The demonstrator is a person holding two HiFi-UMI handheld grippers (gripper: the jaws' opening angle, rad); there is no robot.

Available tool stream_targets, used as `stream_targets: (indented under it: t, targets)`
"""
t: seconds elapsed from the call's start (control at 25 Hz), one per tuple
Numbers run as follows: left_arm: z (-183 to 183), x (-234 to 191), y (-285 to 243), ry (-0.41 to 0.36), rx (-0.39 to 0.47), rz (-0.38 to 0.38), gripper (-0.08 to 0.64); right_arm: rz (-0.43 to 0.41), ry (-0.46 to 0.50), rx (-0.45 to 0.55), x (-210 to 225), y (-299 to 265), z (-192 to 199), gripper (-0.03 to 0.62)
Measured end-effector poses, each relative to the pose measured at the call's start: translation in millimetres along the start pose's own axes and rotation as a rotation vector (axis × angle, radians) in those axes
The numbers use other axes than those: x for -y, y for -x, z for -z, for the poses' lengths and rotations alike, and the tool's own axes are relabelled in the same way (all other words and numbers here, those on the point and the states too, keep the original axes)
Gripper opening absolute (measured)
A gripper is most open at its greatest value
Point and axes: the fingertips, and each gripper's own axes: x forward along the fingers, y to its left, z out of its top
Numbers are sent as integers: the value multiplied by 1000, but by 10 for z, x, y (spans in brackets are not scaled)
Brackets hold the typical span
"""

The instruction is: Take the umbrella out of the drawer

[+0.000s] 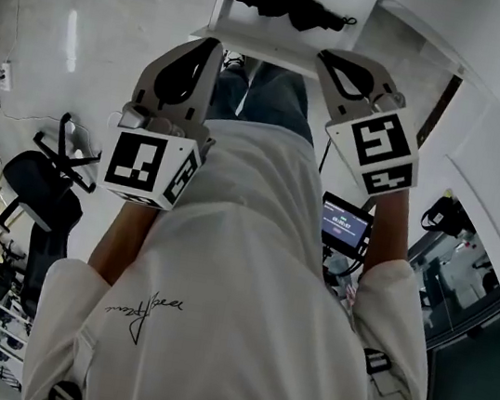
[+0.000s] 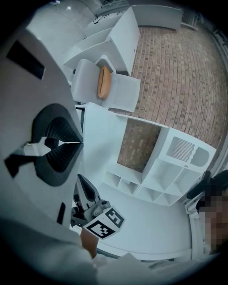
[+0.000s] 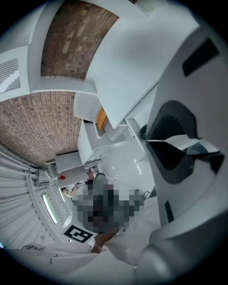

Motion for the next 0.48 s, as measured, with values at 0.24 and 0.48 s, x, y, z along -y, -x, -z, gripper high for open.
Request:
stream_targets:
  t: [0.24, 0.48]
  targets:
    - [86, -17, 7, 6, -23, -17, 18, 1, 12, -43, 142, -243, 182, 28]
    - [164, -7, -12, 9, -44, -20, 18, -9, 40, -67, 200, -448, 310, 28]
